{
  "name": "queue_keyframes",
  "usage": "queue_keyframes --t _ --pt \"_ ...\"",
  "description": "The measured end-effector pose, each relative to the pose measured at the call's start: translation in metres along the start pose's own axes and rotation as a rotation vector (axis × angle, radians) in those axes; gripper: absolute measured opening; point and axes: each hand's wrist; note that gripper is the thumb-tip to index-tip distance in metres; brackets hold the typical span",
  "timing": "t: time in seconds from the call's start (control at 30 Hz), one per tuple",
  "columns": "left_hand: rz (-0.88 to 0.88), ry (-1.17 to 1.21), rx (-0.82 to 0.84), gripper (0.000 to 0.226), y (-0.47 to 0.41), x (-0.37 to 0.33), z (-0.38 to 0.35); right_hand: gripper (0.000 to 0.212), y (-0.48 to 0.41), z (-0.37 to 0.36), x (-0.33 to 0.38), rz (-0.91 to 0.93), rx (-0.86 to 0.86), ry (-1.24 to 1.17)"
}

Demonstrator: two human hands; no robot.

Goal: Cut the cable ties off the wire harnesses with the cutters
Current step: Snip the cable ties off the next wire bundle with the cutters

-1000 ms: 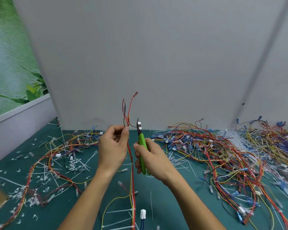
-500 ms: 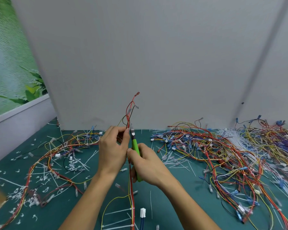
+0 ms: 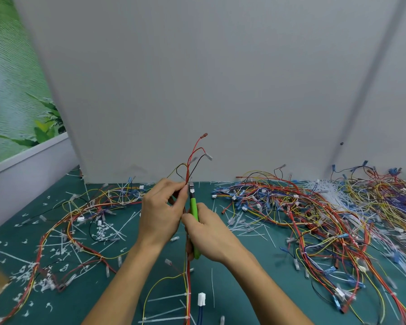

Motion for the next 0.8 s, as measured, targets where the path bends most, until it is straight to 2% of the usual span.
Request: queue_keyframes --t 0.2,0.37,0.43,0.53,0.73,0.8 --pt "0.026 0.008 -0.018 0.008 0.000 0.002 -0.001 0.022 -0.001 -0.001 -0.001 0.025 -0.072 0.032" --pt "0.092 0.037 -0.012 0.007 0.000 0.003 -0.002 0.018 -0.002 -0.004 -0.001 0.023 -0.027 -0.076" --pt "0.248 0.134 -0.025 0.008 -0.002 0.004 -0.003 0.018 -0.003 -0.003 -0.001 0.015 0.005 -0.118" --pt "0.518 0.402 -0.035 0.012 -0.007 0.007 -0.003 0.018 -0.006 0.000 -0.002 -0.001 0.046 -0.203" --pt "0.846 0.731 0.027 0.012 -0.011 0.014 0.008 0.017 -0.010 0.022 -0.002 -0.064 0.015 -0.452" --pt "0.890 0.804 0.049 0.013 -0.013 0.017 0.014 0.014 -0.009 0.029 0.000 -0.067 0.049 -0.519"
Point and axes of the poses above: each hand's wrist, its own y-axis away from the middle knuckle, its own z-axis out of the back of the hand, x = y × z, and after that the axes turned 15 degrees about -z, right-handed
